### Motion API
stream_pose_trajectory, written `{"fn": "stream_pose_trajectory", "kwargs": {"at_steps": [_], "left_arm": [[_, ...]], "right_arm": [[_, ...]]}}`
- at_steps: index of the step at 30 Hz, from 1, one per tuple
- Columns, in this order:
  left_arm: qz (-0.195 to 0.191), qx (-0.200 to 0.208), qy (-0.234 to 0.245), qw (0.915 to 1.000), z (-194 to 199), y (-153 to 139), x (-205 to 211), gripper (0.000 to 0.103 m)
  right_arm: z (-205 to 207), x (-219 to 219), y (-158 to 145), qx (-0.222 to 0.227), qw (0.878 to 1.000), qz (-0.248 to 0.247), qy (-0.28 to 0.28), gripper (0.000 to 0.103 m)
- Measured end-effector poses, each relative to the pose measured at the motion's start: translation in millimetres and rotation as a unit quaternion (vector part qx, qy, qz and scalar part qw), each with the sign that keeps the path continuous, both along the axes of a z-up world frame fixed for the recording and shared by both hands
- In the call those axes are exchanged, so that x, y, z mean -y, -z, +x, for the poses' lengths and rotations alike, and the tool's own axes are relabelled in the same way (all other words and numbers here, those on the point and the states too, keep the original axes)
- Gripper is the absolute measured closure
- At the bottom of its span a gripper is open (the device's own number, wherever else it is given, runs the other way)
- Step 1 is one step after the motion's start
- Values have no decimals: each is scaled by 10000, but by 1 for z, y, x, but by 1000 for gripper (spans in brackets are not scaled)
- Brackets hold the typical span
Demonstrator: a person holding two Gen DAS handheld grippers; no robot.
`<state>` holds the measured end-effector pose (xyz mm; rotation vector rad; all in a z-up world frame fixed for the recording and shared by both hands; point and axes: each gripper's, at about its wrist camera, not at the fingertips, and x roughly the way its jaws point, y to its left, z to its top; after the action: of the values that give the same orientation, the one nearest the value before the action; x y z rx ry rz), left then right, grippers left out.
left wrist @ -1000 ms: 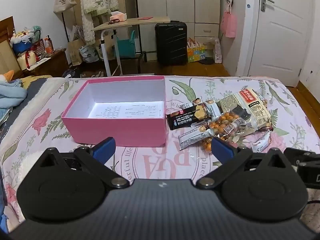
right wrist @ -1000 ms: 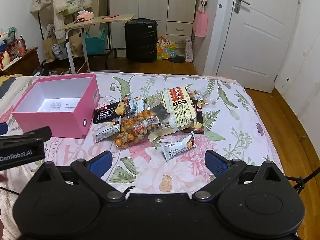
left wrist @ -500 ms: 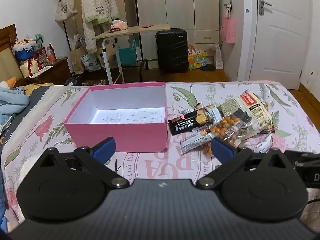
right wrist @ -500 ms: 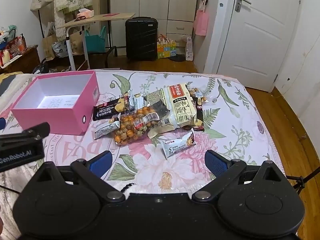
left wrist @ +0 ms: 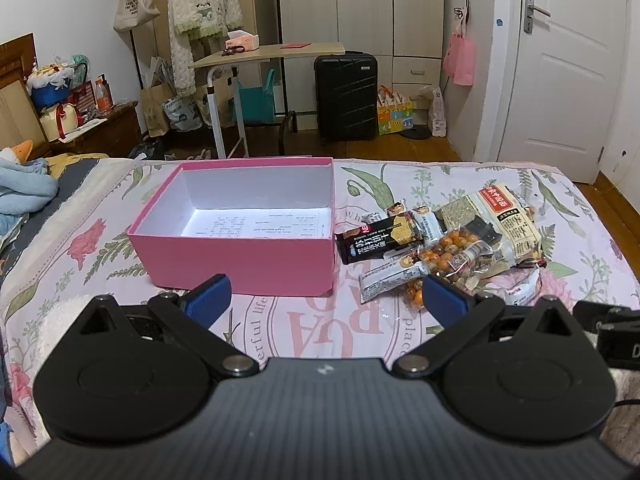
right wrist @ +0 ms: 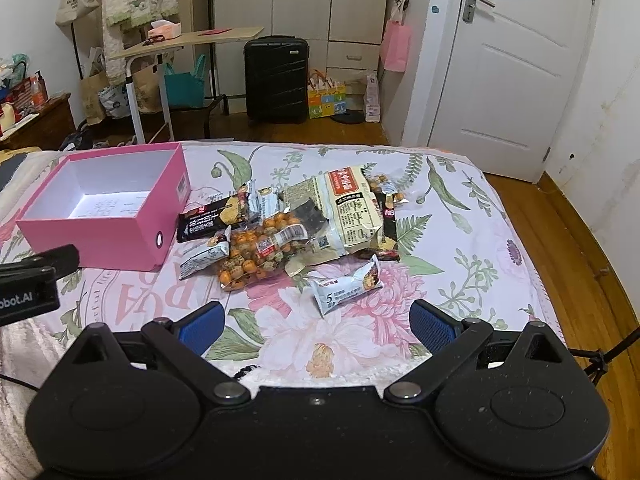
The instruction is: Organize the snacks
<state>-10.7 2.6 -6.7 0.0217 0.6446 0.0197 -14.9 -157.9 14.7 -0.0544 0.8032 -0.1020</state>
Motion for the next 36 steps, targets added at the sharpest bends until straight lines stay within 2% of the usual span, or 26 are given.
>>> {"fn": "stream_pose_trajectory", "kwargs": {"at_steps": [7, 15, 24, 36], "left_arm": [[19, -97, -31, 9999, -2, 4, 1, 0], [16, -269, 9, 9996, -2, 9, 4, 0], [-147, -655, 167, 9976, -1, 14, 6, 0], [-229, -512, 158, 9983, -6, 5, 0, 0]], "right_arm": [[-3, 6, -4, 127, 9999, -35, 63, 3], [-14, 1, -8, 398, 9991, -93, -119, 3], [-14, 5, -4, 242, 9996, -120, -35, 3], [-21, 9, -5, 333, 9993, -179, -13, 3]]}}
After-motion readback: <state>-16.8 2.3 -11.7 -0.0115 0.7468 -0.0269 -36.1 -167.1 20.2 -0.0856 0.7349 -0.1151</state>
